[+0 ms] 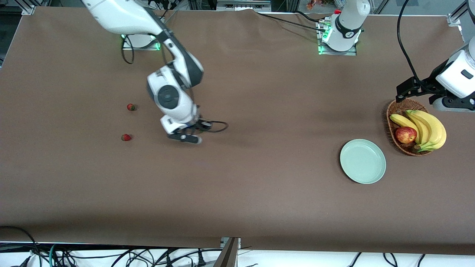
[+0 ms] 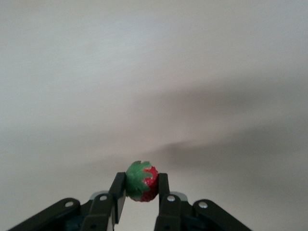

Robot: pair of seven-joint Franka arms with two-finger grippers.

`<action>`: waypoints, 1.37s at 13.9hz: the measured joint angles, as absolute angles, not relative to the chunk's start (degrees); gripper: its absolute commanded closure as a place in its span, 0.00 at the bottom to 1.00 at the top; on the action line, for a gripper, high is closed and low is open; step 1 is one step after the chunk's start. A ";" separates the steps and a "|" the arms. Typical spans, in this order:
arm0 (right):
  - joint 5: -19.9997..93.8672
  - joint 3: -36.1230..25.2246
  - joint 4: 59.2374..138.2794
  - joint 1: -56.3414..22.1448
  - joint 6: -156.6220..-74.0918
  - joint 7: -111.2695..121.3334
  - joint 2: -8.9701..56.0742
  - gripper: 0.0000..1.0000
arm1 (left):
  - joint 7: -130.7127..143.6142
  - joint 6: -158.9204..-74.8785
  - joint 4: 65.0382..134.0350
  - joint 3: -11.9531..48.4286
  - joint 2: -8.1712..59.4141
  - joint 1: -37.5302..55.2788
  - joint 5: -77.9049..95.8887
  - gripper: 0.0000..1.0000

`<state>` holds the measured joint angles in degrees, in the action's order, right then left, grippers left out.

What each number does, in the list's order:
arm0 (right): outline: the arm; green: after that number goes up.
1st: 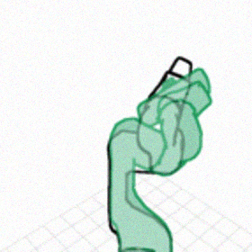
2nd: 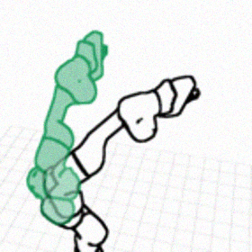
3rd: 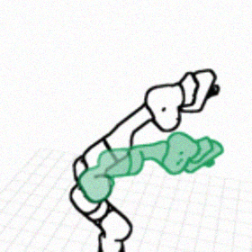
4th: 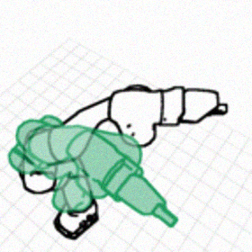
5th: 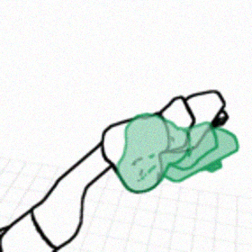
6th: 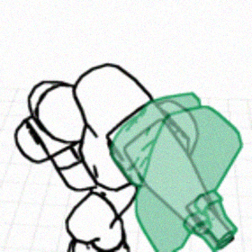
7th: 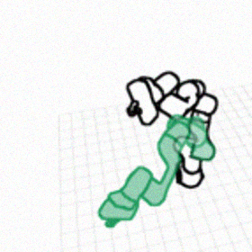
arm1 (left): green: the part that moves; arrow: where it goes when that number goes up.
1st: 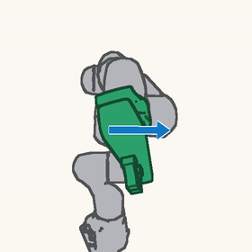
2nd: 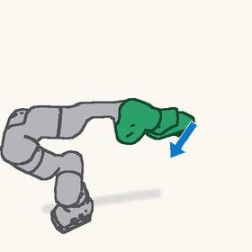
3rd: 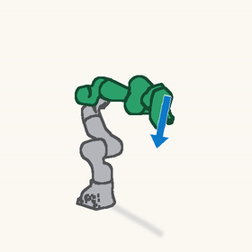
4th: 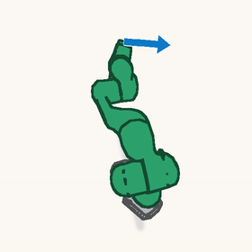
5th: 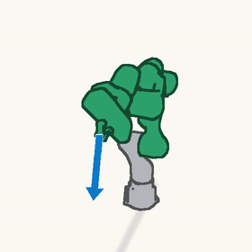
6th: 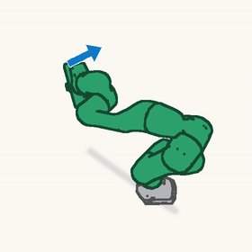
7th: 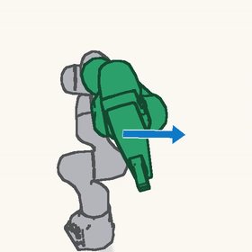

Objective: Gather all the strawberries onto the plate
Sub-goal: 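Carry the strawberry to mid-table and release it with the right gripper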

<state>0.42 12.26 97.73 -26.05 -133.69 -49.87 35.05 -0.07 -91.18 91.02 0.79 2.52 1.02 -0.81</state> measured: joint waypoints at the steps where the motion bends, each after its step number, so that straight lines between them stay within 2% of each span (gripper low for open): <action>1: 0.43 12.21 93.93 -28.78 -133.93 -52.98 37.74 0.96 | -0.07 -91.18 91.02 0.79 2.53 1.02 -0.81 0.00; 6: 0.43 12.16 79.11 -37.18 -138.56 -56.98 49.55 0.96 | -0.07 -91.18 90.97 0.79 2.53 1.02 -0.81 0.00; 7: 0.43 12.16 77.78 -38.72 -140.90 -57.32 51.37 0.95 | -0.07 -91.18 90.97 0.79 2.53 1.02 -0.81 0.00; 8: 0.43 12.14 77.00 -40.24 -142.95 -58.18 52.94 0.89 | -0.07 -91.17 90.97 0.79 2.55 1.01 -0.81 0.00; 9: 0.43 12.12 76.59 -41.42 -144.16 -58.90 54.17 0.77 | -0.07 -91.17 90.97 0.79 2.58 1.01 -0.81 0.00; 10: 0.40 12.00 76.28 -42.20 -144.92 -59.41 55.13 0.32 | -0.07 -91.17 90.97 0.79 2.61 1.01 -0.81 0.00; 11: 0.37 11.73 76.03 -42.36 -144.98 -59.53 55.24 0.00 | -0.07 -91.17 90.97 0.79 2.64 1.01 -0.81 0.00; 14: 0.38 11.26 75.38 -42.05 -144.08 -59.53 55.23 0.00 | -0.07 -91.17 90.97 0.79 2.69 1.01 -0.81 0.00; 15: 0.38 10.94 74.41 -41.51 -141.52 -59.52 55.06 0.00 | -0.07 -91.17 90.97 0.79 2.69 1.00 -0.81 0.00; 19: 0.37 10.66 67.91 -33.91 -121.04 -50.19 51.03 0.00 | -0.07 -91.17 90.98 0.79 2.84 0.99 -0.63 0.00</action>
<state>0.37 10.66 67.91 -33.91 -121.04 -50.19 51.03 -0.07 -91.17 90.98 0.79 2.84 0.99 -0.63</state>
